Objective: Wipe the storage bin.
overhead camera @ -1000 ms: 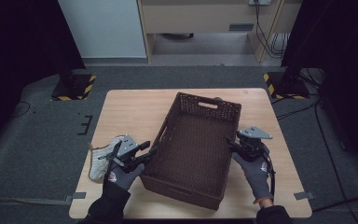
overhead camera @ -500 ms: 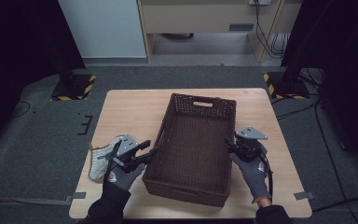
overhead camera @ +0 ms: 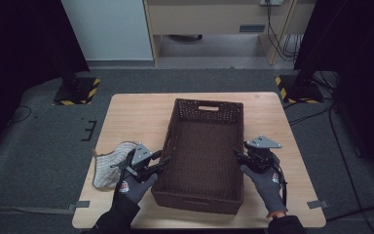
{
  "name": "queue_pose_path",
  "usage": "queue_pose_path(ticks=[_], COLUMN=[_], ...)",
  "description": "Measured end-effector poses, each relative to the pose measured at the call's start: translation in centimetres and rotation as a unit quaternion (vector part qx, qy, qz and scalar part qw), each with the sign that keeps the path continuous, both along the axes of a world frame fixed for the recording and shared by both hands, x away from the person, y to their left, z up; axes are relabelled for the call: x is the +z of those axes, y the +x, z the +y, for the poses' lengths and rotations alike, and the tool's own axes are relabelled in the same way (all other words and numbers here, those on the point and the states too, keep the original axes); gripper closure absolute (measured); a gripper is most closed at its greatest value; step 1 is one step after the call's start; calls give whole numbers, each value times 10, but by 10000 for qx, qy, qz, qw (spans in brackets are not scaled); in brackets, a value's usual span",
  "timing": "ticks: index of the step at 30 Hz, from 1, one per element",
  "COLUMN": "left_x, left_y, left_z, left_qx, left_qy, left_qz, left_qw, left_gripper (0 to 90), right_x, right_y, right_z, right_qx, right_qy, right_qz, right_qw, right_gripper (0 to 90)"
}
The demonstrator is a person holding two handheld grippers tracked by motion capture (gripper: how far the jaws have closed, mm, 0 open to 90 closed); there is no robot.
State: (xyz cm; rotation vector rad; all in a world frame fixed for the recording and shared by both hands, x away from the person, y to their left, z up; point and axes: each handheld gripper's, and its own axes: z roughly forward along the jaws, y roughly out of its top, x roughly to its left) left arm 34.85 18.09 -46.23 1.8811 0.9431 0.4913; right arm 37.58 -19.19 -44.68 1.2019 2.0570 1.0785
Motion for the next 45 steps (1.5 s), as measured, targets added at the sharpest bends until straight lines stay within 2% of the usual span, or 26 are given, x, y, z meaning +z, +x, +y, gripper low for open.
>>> queue_pose_path(ticks=[4, 6, 9, 13, 14, 15, 23, 26, 28, 32, 36, 41, 43, 45], left_x=[3, 6, 9, 3, 1, 0, -2, -1, -1, 5, 14, 17, 18, 18], left_y=[-3, -2, 2, 7, 7, 6, 0, 1, 1, 0, -1, 1, 1, 1], left_z=[-1, 0, 2, 0, -2, -4, -8, -7, -6, -2, 10, 38, 50, 63], left_qx=[-81, -83, -49, -45, -64, -47, 37, 9, -29, -12, 145, 449, 595, 749], left_qy=[69, -35, -71, -66, -61, 22, -72, -70, -72, -107, -237, -312, -313, -225], left_qz=[-8, -90, -177, -66, -25, -41, -31, -34, -21, -186, -314, -319, -343, -334], left_qw=[9999, 9999, 9998, 9999, 10000, 10000, 10000, 10000, 10000, 9998, 9991, 9980, 9971, 9964], left_gripper=[533, 509, 469, 461, 465, 462, 469, 463, 462, 402, 384, 365, 365, 372], right_x=[-2, -2, -3, -6, -7, -8, -4, -5, -7, -8, -8, -8, -8, -7], right_y=[2, 4, 7, 15, 17, 18, 17, 18, 18, 17, 16, 14, 14, 13], right_z=[0, 0, 0, 1, 1, 1, 0, -1, -2, -2, -1, 0, 0, 0], right_qx=[-68, -75, -65, -10, 27, 30, 36, 25, 67, 51, 5, -75, -87, -92], right_qy=[-30, -20, 9, 56, 62, 56, 47, 73, 4, 22, 18, 18, -39, -67], right_qz=[7, 15, -12, -26, 57, 18, 82, 123, 187, 188, 172, 179, 159, 184], right_qw=[10000, 10000, 10000, 10000, 10000, 10000, 9999, 9999, 9998, 9998, 9999, 9998, 9998, 9998], right_gripper=[563, 572, 586, 619, 625, 624, 583, 591, 606, 614, 626, 640, 642, 644])
